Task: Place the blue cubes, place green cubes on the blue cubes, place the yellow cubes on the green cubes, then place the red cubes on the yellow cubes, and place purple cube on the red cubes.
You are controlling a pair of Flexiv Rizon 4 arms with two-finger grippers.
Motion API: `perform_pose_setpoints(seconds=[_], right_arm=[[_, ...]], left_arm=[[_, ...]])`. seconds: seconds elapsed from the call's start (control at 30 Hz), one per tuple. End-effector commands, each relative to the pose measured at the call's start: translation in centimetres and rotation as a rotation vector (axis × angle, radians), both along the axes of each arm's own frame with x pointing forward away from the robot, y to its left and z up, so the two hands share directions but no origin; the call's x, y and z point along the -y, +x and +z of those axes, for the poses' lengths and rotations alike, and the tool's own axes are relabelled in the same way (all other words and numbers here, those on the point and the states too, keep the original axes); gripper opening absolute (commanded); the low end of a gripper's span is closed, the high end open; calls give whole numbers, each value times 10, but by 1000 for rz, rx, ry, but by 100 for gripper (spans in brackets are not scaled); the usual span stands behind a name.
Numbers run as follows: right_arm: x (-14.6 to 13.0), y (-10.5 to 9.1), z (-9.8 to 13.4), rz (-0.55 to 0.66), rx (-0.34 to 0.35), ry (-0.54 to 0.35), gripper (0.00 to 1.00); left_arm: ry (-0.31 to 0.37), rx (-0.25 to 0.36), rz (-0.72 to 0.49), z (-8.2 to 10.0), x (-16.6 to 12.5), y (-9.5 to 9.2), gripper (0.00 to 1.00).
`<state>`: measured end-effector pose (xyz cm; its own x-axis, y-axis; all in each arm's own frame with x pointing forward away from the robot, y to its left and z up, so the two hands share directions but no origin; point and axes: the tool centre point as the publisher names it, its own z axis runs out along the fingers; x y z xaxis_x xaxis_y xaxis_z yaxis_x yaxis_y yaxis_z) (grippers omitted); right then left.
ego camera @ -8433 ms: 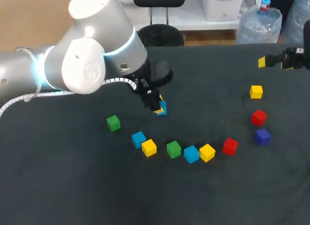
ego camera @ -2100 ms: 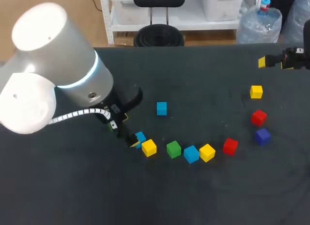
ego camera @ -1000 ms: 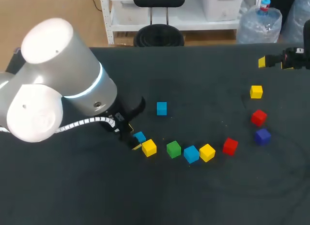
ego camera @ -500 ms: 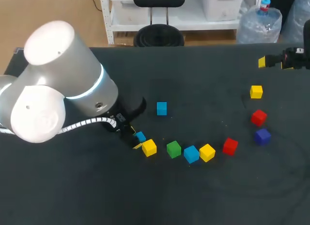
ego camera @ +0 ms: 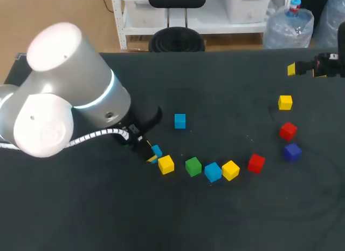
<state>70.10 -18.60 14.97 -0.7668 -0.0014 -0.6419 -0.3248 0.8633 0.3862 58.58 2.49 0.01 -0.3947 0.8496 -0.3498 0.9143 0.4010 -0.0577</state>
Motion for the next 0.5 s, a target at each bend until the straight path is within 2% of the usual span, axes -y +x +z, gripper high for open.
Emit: perform_pose_setpoints(seconds=[0.03,0.17,0.33,0.5], right_arm=[[-1,-1,0,-4,1,-3,100],[-1,-1,0,-4,1,-3,100],[-1,-1,0,-4,1,-3,100],[-1,-1,0,-4,1,-3,100]], left_arm=[[0,3,-12,2,-1,4,0],[7,18,-38,7,-2,10,0],[-13,33,-74,18,-5,28,0],[-11,55,-150,26,-7,39,0]])
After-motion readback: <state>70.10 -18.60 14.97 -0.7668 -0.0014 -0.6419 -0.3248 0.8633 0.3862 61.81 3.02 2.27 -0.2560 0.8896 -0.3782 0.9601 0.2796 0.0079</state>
